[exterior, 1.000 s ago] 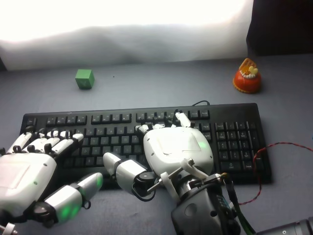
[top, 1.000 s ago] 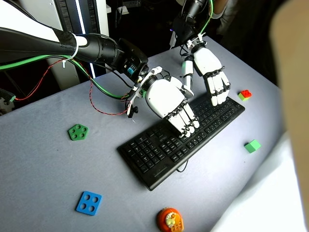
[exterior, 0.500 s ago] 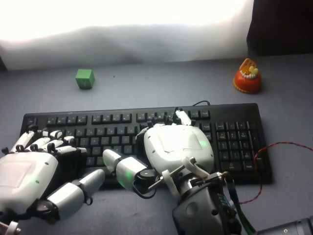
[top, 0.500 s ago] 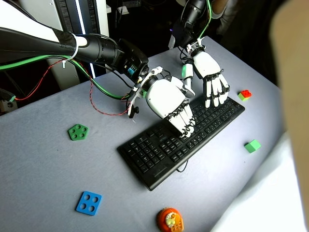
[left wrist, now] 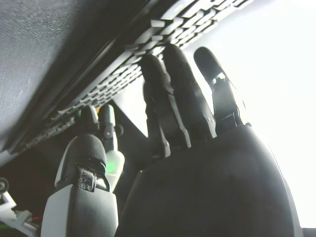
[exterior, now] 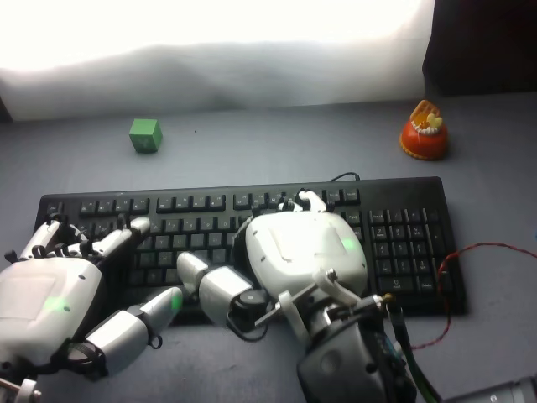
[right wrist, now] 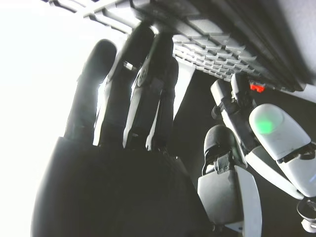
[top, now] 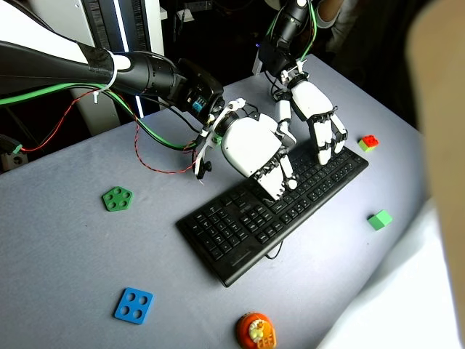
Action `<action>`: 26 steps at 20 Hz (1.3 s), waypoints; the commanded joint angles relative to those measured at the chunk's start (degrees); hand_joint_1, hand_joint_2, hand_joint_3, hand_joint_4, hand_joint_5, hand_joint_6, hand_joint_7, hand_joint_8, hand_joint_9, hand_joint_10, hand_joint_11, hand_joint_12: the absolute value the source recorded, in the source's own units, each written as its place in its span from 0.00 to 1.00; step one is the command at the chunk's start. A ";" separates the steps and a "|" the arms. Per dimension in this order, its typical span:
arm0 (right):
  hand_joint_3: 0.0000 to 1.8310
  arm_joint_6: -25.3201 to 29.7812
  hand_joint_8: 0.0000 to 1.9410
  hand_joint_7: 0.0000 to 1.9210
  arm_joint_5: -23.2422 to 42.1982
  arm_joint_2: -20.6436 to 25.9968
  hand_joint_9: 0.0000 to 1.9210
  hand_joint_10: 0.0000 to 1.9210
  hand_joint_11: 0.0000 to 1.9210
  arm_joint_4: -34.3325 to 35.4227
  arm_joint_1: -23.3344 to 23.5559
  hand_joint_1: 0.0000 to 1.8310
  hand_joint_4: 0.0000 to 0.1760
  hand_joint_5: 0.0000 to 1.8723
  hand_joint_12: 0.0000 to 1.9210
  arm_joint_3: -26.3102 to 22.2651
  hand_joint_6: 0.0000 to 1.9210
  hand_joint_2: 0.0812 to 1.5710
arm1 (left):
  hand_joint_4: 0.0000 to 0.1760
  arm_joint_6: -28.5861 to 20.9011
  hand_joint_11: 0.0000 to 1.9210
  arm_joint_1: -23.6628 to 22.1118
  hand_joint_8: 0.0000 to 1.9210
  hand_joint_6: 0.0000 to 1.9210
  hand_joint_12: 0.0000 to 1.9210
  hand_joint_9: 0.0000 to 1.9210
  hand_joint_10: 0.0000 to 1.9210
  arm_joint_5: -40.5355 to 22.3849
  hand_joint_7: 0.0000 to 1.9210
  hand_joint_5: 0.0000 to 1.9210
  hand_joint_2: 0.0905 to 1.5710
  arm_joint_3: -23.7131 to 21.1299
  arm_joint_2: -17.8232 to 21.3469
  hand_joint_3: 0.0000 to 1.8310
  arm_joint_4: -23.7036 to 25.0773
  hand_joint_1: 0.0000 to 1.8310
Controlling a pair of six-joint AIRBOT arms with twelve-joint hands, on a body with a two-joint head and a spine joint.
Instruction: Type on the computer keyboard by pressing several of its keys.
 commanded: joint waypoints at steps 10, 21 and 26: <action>0.00 0.27 0.02 0.52 0.50 -0.11 0.23 0.68 0.12 -1.55 -0.53 0.00 0.00 0.50 0.96 -0.07 0.09 0.75 | 0.04 -0.85 0.00 0.15 0.00 0.00 0.59 0.38 0.03 -4.10 0.42 0.25 0.80 0.11 -0.18 0.00 2.12 0.07; 0.00 0.87 0.01 0.54 0.52 0.07 0.37 0.62 0.23 -1.56 -0.59 0.00 0.00 0.36 0.92 -0.07 0.11 0.77 | 0.07 -1.00 0.08 -0.14 0.00 0.00 0.71 0.41 0.06 -4.10 0.39 0.28 0.81 0.18 -0.16 0.00 2.12 0.08; 0.00 0.88 0.01 0.54 0.50 0.27 0.38 0.61 0.24 -1.56 -0.63 0.00 0.00 0.39 0.93 -0.07 0.07 0.76 | 0.04 -1.43 0.10 -0.64 0.00 0.00 0.77 0.39 0.11 -4.10 0.37 0.29 0.82 0.18 -0.06 0.00 2.12 0.08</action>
